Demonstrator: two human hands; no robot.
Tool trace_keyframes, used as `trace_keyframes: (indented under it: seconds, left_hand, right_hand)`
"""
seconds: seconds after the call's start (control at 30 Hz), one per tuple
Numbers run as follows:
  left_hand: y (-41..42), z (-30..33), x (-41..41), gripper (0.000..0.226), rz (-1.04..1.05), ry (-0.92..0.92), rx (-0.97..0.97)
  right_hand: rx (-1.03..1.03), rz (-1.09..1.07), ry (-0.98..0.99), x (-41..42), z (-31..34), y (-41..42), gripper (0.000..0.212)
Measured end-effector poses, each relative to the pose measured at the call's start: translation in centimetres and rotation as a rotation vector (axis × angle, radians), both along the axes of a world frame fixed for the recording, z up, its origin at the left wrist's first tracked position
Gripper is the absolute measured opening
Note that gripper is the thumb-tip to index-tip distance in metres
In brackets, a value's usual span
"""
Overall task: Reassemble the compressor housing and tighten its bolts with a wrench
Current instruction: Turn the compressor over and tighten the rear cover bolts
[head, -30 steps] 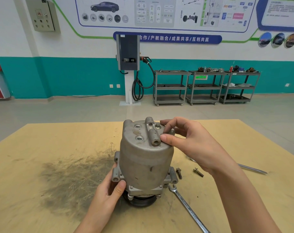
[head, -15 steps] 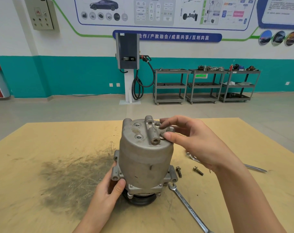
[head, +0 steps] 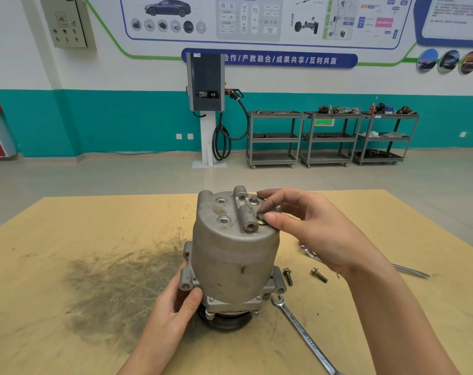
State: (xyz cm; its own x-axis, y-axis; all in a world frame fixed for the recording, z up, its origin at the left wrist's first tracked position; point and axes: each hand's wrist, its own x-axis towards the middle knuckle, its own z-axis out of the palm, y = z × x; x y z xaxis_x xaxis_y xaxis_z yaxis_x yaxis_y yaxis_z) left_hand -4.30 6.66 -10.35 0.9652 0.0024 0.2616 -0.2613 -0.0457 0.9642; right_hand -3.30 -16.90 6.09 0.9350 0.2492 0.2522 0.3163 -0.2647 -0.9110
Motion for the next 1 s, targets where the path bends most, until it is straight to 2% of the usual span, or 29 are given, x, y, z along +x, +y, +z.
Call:
trace_keyframes:
  seconds: [0.13, 0.33, 0.47, 0.7, 0.8, 1.0]
  left_hand:
    - [0.04, -0.03, -0.02, 0.124, -0.007, 0.000, 0.016]
    - [-0.08, 0.10, -0.09, 0.117, -0.011, -0.003, 0.014]
    - [-0.17, 0.16, -0.14, 0.115, -0.011, -0.005, 0.013]
    - [-0.20, 0.25, -0.23, 0.119, -0.012, -0.001, 0.013]
    - [-0.24, 0.27, -0.30, 0.121, -0.014, 0.000, 0.011]
    - [-0.11, 0.17, -0.27, 0.126, -0.011, 0.014, 0.007]
  right_hand:
    - [-0.018, -0.045, -0.029, 0.16, -0.12, 0.33, 0.013]
    - [0.004, -0.001, -0.012, 0.12, -0.07, -0.07, 0.018]
    - [0.000, -0.027, -0.027, 0.26, -0.26, 0.15, 0.013]
    - [-0.033, -0.028, -0.036, 0.20, -0.20, 0.11, 0.009]
    - [-0.021, 0.003, -0.013, 0.03, -0.07, -0.14, 0.014]
    - [-0.030, -0.052, -0.042, 0.11, -0.27, 0.41, 0.012]
